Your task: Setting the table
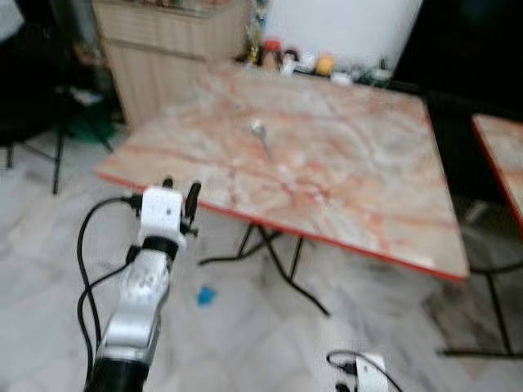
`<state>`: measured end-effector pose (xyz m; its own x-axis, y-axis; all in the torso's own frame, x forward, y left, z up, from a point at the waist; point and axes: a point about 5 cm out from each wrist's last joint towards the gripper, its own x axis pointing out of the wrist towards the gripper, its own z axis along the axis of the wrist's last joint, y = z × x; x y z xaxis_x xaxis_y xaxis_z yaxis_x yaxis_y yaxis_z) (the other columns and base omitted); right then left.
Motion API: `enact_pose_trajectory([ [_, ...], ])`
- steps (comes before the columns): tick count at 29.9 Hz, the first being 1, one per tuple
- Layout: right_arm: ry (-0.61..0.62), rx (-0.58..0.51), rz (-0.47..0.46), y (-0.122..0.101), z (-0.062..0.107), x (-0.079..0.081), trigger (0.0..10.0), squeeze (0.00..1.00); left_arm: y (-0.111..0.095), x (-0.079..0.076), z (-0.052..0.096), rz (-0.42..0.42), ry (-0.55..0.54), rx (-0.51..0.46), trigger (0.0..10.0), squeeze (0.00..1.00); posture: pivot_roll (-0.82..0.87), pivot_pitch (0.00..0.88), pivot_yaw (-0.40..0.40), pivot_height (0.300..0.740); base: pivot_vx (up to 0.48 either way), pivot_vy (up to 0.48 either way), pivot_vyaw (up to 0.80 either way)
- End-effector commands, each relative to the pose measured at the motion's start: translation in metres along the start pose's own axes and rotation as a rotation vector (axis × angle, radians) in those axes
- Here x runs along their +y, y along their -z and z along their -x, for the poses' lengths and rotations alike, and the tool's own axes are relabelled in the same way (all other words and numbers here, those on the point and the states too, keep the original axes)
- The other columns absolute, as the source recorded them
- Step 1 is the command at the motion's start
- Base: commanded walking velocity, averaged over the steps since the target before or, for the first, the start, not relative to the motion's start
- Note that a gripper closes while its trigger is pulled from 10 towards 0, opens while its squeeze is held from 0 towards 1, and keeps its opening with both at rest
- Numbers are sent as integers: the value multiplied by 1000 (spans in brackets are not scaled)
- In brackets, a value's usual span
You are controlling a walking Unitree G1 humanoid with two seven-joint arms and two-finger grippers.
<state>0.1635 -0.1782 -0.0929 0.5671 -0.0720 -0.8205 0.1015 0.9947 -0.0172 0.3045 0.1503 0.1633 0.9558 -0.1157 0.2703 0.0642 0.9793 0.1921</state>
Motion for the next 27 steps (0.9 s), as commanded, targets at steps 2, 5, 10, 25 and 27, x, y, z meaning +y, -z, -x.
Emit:
enact_pose_trajectory([
  [2, 28, 17, -6, 6, 2, -9, 10000, 0, -3, -9, -2, 6, 30, -8, 10000, 0, 111, 0, -66, 740, 0, 480, 0],
  [5, 30, 15, -7, 6, 2, -9, 10000, 0, -2, -10, -2, 4, 32, -5, 10000, 0, 111, 0, -66, 740, 0, 480, 0],
  [10, 32, 12, -8, 6, 2, -9, 10000, 0, 3, -9, 0, -3, 36, 13, 10000, 0, 111, 0, -63, 740, 0, 434, 0],
  [25, 45, 1, -16, 6, 2, -8, 10000, 0, 109, 4, 54, -22, 66, 496, 10000, 0, 113, 0, -55, 740, 0, 0, 0],
  [27, 47, 0, -17, 6, 2, -9, 10000, 0, 118, 4, 60, -9, 59, 545, 10000, 0, 112, 0, -55, 740, 0, 0, 0],
])
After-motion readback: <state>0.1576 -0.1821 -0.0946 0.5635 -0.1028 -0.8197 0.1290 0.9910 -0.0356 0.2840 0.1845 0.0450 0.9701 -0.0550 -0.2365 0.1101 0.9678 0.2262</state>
